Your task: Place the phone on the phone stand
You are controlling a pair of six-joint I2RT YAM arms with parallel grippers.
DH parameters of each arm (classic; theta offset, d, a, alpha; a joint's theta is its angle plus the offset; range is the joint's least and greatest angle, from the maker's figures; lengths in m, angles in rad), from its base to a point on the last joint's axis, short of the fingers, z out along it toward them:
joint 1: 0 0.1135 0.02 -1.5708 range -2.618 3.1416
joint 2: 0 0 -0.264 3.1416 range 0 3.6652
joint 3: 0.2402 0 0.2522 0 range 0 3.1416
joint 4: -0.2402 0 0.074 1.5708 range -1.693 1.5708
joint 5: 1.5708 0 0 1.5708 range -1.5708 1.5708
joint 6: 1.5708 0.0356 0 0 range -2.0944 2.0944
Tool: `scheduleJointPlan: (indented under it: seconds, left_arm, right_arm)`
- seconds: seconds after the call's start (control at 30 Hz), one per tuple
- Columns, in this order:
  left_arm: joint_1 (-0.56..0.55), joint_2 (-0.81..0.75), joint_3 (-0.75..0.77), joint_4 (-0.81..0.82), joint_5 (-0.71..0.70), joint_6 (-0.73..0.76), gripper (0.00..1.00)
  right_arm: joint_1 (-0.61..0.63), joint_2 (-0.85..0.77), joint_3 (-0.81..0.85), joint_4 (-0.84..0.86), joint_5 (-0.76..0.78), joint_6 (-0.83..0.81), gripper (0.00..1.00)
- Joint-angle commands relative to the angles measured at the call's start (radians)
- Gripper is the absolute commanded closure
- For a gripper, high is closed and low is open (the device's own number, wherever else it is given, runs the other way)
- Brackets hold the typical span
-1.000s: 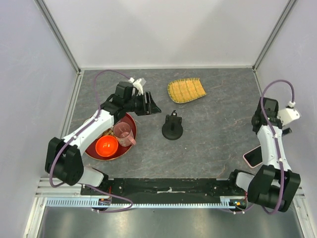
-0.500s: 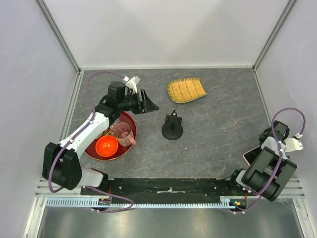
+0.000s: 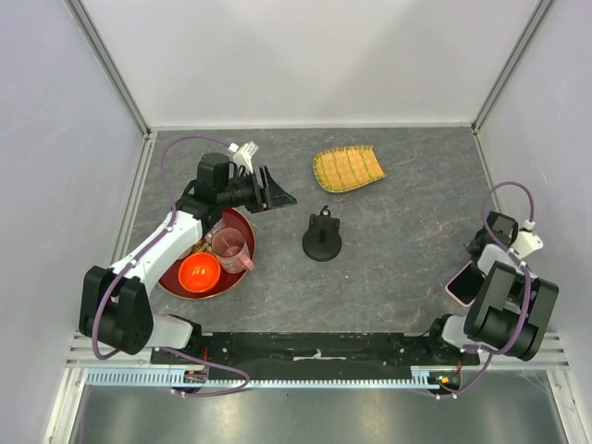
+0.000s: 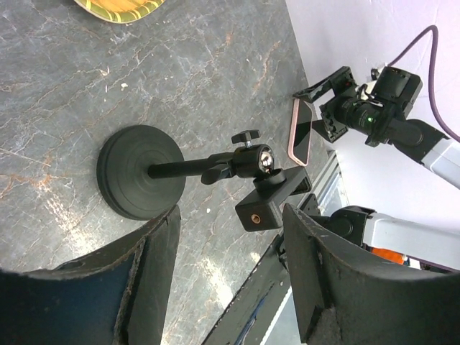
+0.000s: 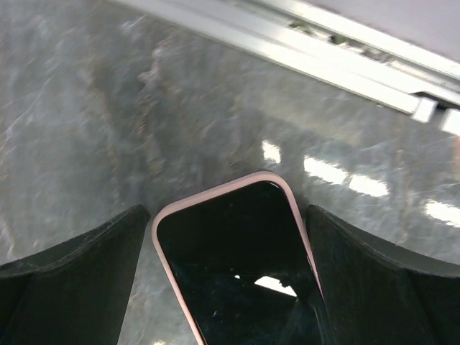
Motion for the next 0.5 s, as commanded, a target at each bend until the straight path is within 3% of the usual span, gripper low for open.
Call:
scheduleJointPlan:
  seconds: [0.0, 0.13, 0.3, 0.47]
  left_arm:
    - [0.012, -0.025, -0.005, 0.051, 0.037, -0.032, 0.34]
    - [0.015, -0.017, -0.006, 0.055, 0.045, -0.036, 0.34]
    - [0.017, -0.013, -0.012, 0.065, 0.046, -0.038, 0.35]
    - [0.020, -0.003, -0.008, 0.051, 0.034, -0.024, 0.35]
  right_arm:
    - [0.090, 0.065, 0.000, -0.109, -0.188, 0.109, 0.02]
    - [0.191, 0.149, 0.071, -0.094, -0.217, 0.047, 0.07]
    - [0.462, 0.352, 0.231, -0.157, -0.272, -0.036, 0.07]
    - [0.573, 0.372, 0.277, -0.128, -0.369, -0.064, 0.05]
